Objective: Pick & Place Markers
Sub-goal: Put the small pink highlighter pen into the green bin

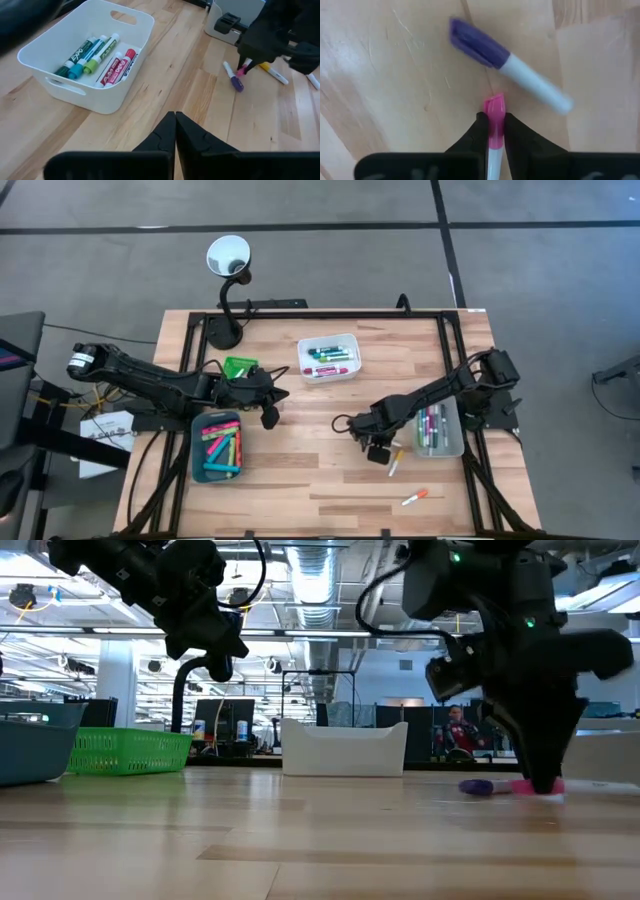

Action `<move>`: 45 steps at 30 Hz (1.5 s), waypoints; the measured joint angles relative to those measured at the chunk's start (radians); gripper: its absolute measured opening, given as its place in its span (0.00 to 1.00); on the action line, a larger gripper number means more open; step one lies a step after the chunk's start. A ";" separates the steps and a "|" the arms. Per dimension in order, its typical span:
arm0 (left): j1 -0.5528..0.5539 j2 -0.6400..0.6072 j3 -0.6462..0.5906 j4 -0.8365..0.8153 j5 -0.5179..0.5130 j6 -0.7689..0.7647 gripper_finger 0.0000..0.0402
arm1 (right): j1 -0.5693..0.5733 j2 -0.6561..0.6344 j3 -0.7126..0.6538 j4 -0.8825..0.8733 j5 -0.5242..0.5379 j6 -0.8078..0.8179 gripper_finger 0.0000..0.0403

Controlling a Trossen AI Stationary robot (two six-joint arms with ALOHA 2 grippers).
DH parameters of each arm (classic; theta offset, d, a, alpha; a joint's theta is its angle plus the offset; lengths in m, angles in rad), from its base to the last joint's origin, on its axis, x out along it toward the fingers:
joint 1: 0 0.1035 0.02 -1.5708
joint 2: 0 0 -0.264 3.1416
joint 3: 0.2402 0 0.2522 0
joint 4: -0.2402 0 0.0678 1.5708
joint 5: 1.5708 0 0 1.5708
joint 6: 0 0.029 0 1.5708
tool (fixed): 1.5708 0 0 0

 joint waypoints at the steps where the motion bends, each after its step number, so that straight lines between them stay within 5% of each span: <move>1: 0.000 0.000 0.000 0.000 0.000 0.000 0.02 | 0.000 0.000 0.018 -0.006 0.000 0.000 0.07; 8: 0.000 0.000 0.000 0.000 0.000 0.000 0.02 | 0.002 0.000 0.205 -0.114 0.023 -0.098 0.07; 15: 0.000 0.000 0.000 0.000 0.003 0.000 0.02 | 0.019 -0.024 0.443 -0.233 0.210 -0.306 0.07; 20: -0.009 0.000 0.000 0.000 0.121 0.014 0.02 | 0.044 -0.167 0.406 -0.224 0.318 -0.386 0.09; 23: -0.026 0.000 0.000 0.014 0.125 0.068 0.02 | 0.052 -0.296 0.261 -0.014 0.353 -0.403 0.08; 27: -0.036 0.000 0.000 0.075 0.125 0.137 0.03 | 0.039 -0.435 -0.021 0.490 0.355 -0.459 0.07; 32: -0.053 0.000 0.000 0.157 0.143 0.224 0.08 | -0.014 -0.455 -0.275 1.045 0.355 -0.430 0.09; 38: -0.055 0.040 0.000 0.278 0.138 0.283 0.21 | -0.047 -0.372 -0.317 1.270 0.355 -0.496 0.08; 45: -0.052 0.226 0.000 0.563 0.138 0.364 0.33 | -0.047 -0.279 -0.317 1.507 0.354 -0.523 0.10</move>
